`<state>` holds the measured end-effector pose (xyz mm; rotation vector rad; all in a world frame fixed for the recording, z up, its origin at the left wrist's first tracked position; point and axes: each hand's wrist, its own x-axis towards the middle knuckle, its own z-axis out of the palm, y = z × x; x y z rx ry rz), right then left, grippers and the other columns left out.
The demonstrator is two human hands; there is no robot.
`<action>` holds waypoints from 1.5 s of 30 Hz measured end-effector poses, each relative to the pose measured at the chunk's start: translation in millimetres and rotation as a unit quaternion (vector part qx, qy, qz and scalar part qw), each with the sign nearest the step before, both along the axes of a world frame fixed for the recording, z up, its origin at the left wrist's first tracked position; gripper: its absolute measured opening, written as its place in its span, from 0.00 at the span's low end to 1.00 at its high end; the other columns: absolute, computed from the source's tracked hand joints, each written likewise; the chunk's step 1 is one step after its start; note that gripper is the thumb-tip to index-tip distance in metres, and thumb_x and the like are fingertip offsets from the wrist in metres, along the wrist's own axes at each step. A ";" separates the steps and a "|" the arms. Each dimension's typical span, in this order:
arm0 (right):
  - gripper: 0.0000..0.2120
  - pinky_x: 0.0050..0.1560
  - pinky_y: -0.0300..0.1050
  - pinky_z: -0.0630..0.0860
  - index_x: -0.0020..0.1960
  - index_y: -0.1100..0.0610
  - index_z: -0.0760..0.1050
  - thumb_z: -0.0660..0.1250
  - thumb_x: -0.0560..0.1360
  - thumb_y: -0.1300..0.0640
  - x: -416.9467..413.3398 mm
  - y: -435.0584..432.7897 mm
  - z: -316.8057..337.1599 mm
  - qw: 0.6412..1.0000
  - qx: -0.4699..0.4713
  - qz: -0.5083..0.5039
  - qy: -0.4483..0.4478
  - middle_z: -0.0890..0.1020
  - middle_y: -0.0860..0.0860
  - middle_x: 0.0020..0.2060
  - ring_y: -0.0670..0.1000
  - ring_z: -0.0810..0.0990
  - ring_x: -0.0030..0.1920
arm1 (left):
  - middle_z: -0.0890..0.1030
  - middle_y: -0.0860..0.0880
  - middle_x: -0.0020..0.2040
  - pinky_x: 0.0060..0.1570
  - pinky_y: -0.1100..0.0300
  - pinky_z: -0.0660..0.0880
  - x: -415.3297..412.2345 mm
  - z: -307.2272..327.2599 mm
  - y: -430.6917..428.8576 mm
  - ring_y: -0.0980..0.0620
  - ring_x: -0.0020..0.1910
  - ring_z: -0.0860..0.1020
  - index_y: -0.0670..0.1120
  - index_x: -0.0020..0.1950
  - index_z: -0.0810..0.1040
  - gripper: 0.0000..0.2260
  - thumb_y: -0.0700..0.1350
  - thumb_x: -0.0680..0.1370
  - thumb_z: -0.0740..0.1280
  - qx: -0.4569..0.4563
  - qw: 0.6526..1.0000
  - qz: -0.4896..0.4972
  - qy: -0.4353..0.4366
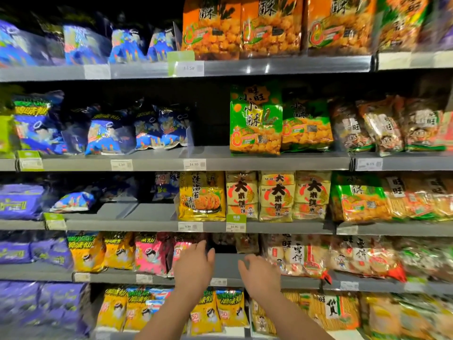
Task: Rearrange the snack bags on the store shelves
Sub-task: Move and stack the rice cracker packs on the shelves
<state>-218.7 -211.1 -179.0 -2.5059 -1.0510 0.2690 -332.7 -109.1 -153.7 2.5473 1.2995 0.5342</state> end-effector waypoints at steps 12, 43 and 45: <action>0.19 0.59 0.50 0.65 0.54 0.53 0.74 0.49 0.79 0.45 72.3 9.2 -61.0 0.996 -0.050 -0.049 0.057 0.82 0.52 0.49 0.54 0.78 0.53 | 0.82 0.42 0.45 0.43 0.54 0.71 77.9 -74.9 20.5 0.42 0.47 0.78 0.44 0.46 0.74 0.16 0.51 0.80 0.51 -0.070 0.994 -0.061 0.051; 0.26 0.64 0.50 0.64 0.65 0.66 0.69 0.53 0.77 0.46 285.1 281.4 -393.0 0.983 0.050 -0.168 0.057 0.71 0.62 0.63 0.61 0.67 0.64 | 0.80 0.42 0.46 0.48 0.56 0.71 326.2 -416.4 261.0 0.43 0.52 0.77 0.41 0.40 0.75 0.18 0.51 0.79 0.54 -0.086 0.996 -0.017 -0.028; 0.26 0.65 0.51 0.64 0.66 0.66 0.68 0.53 0.77 0.47 285.7 280.2 -387.7 0.980 0.056 -0.174 0.075 0.71 0.62 0.64 0.61 0.66 0.65 | 0.80 0.42 0.48 0.49 0.56 0.71 329.9 -415.7 261.0 0.43 0.51 0.77 0.40 0.45 0.78 0.19 0.51 0.79 0.54 -0.105 0.994 -0.020 -0.016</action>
